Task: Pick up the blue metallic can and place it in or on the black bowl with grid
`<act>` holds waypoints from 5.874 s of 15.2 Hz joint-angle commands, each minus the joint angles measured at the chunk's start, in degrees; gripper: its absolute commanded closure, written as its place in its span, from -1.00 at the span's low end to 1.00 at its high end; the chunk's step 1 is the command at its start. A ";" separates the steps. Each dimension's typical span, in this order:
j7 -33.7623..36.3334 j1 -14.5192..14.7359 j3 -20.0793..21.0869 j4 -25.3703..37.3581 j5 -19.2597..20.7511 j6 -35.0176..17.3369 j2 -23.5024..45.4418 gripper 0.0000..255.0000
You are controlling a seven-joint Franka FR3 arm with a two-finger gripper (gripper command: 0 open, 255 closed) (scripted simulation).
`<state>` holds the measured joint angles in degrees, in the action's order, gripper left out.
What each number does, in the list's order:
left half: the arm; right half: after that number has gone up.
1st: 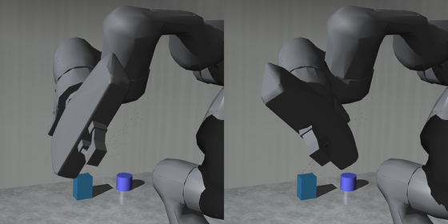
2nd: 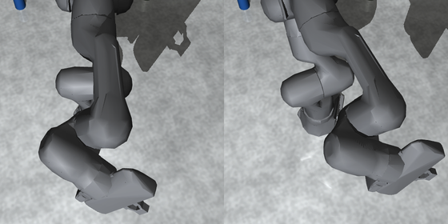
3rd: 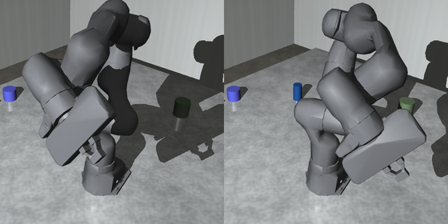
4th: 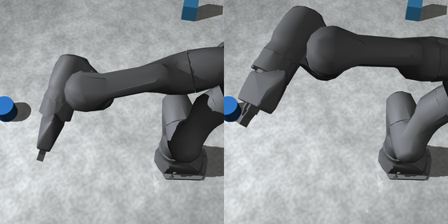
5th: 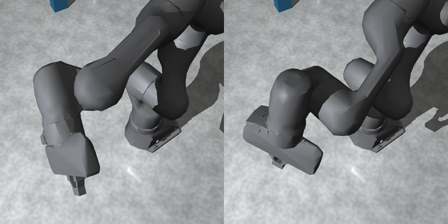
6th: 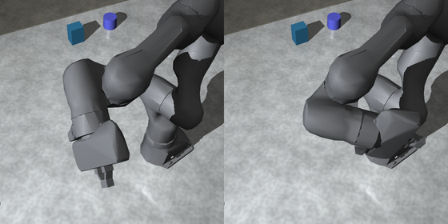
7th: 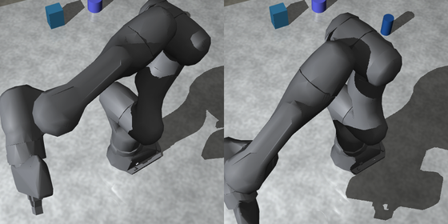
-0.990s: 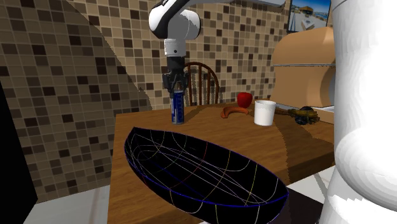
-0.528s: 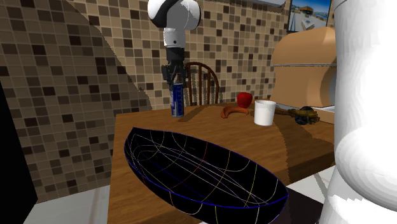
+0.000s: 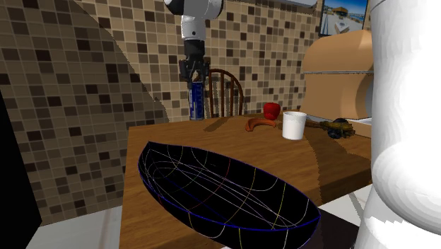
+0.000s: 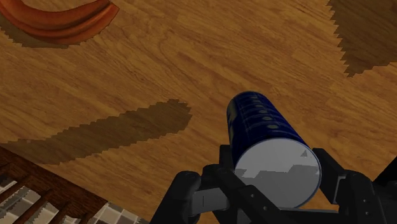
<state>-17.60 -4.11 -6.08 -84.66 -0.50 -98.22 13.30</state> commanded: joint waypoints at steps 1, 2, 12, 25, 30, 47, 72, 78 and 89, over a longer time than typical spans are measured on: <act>-0.12 -0.09 -0.05 1.85 -0.04 1.59 0.24 1.00; -0.13 -0.11 -0.05 2.79 -0.05 2.41 0.37 1.00; -0.33 -0.40 -0.12 13.96 -0.31 11.25 2.71 1.00; 5.85 3.69 2.32 -2.86 1.50 11.55 -14.40 1.00; 10.18 5.60 4.73 -12.04 1.69 11.86 -23.81 1.00; 26.41 11.39 15.84 -27.37 -4.16 20.37 -47.84 1.00; 27.22 12.84 18.02 -51.03 -6.55 4.31 -55.56 1.00; 27.21 12.87 18.07 -51.65 -6.61 3.78 -55.65 1.00; 27.41 12.57 17.63 -45.03 -6.10 9.13 -54.38 -1.00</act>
<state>9.77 8.57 11.70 -131.90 -6.77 -90.86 -41.57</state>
